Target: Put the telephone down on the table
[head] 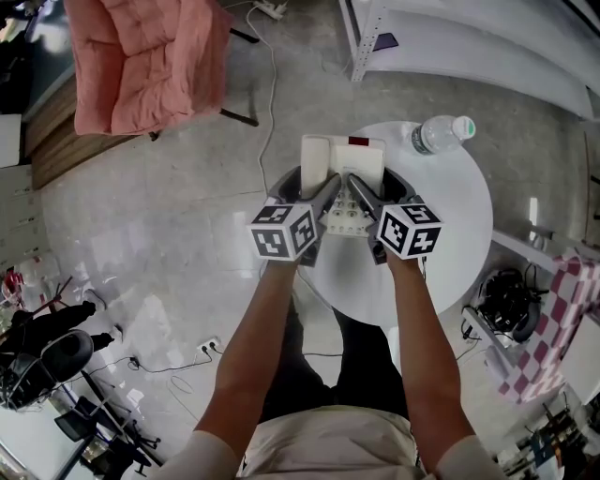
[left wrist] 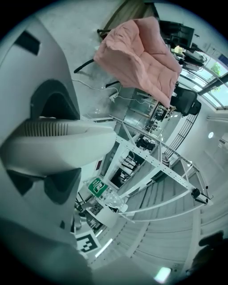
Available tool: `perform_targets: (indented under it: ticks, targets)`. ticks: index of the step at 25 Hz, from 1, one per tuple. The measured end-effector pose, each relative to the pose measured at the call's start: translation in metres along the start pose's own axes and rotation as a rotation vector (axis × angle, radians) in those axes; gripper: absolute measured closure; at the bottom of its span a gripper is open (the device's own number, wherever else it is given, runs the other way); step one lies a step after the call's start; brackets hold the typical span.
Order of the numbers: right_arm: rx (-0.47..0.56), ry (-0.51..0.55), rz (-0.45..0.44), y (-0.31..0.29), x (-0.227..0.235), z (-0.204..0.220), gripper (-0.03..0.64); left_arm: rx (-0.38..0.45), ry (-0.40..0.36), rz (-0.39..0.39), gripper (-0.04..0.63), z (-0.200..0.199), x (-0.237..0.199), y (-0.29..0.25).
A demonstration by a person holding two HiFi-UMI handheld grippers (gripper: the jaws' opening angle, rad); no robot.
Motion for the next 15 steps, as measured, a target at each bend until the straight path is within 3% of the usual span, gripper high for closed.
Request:
perform_targets:
  ticks: [6,15]
  targets:
    - [0.069,0.045,0.014,0.001,-0.002,0.005,0.327,-0.016,-0.091,-0.084,0.265,0.005,0.009,-0.004]
    - [0.133,0.121,0.086,0.004,-0.011,0.009,0.331,-0.011,-0.149,-0.137,0.264,0.005,0.015,-0.003]
Point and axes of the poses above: the fingertips, and each gripper's own axes: y backward along the fingers, x to its right, z out of its underside, the point moved 9 cm from there along y, backward along the fingers, and after that the axes turned 12 degrees about -y, right-handed, at the moved point
